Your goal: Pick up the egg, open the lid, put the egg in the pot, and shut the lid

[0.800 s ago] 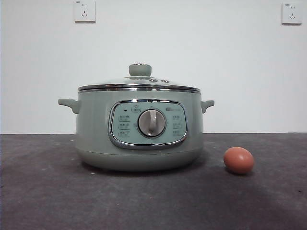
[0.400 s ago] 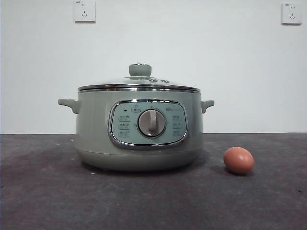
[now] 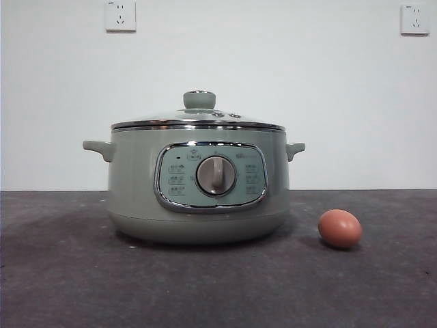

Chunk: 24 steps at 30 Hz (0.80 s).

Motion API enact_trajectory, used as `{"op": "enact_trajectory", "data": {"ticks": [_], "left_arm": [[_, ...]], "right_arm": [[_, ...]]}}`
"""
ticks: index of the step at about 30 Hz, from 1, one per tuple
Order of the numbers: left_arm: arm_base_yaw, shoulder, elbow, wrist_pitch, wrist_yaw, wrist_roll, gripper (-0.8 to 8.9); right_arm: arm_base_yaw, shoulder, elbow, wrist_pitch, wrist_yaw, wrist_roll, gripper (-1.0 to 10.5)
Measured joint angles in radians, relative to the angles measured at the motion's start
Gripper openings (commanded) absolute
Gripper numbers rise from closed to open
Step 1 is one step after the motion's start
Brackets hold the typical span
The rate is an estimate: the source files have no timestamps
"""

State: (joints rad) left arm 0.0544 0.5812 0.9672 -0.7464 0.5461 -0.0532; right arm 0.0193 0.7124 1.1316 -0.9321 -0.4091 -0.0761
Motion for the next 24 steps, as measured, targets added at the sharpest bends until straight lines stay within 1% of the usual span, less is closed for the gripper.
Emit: {"op": "enact_trajectory", "data": {"ticks": [1,2,3,4,6,7,8,9,10,14,17,24], "left_arm": [[-0.001,0.002,0.0,-0.001,0.0,0.0,0.11],[-0.001,0.005,0.0,-0.001,0.0,0.0,0.45],[-0.001,0.009,0.0,-0.001,0.0,0.0,1.31],[-0.001,0.012,0.0,-0.001,0.0,0.0,2.38],[-0.001,0.019,0.0,-0.001,0.0,0.0,5.37],[-0.001,0.022,0.0,-0.001,0.0,0.0,6.17],[-0.001,0.024,0.0,-0.001,0.0,0.0,6.42],[-0.001,0.026,0.0,-0.001,0.003,0.001,6.42],[-0.001,0.028,0.0,-0.001,0.006,0.001,6.38],[-0.001,0.039,0.0,0.0,0.009,0.001,6.38],[-0.005,0.056,0.0,0.004,0.031,0.001,6.38],[-0.059,0.152,0.046,0.034,0.049,0.005,6.38]], "right_arm": [[0.0,0.001,0.0,-0.002,-0.004,0.0,0.0],[0.0,0.002,0.0,-0.003,-0.005,0.0,0.2],[0.0,0.005,0.0,-0.003,-0.008,0.0,0.7],[0.0,0.006,0.0,-0.003,-0.008,0.0,1.5],[0.0,0.006,0.0,-0.003,-0.008,0.0,3.7],[0.0,0.006,0.0,-0.003,-0.008,0.0,4.7],[0.0,0.006,0.0,-0.003,-0.008,0.0,5.6],[0.0,0.006,0.0,-0.003,-0.008,0.0,6.1],[0.0,0.006,0.0,-0.003,-0.008,0.0,6.2],[0.0,0.006,0.0,-0.005,-0.008,0.0,6.2],[0.0,0.006,0.0,-0.014,-0.008,0.0,6.2],[0.0,0.023,0.0,-0.014,-0.01,0.001,6.2]]}}
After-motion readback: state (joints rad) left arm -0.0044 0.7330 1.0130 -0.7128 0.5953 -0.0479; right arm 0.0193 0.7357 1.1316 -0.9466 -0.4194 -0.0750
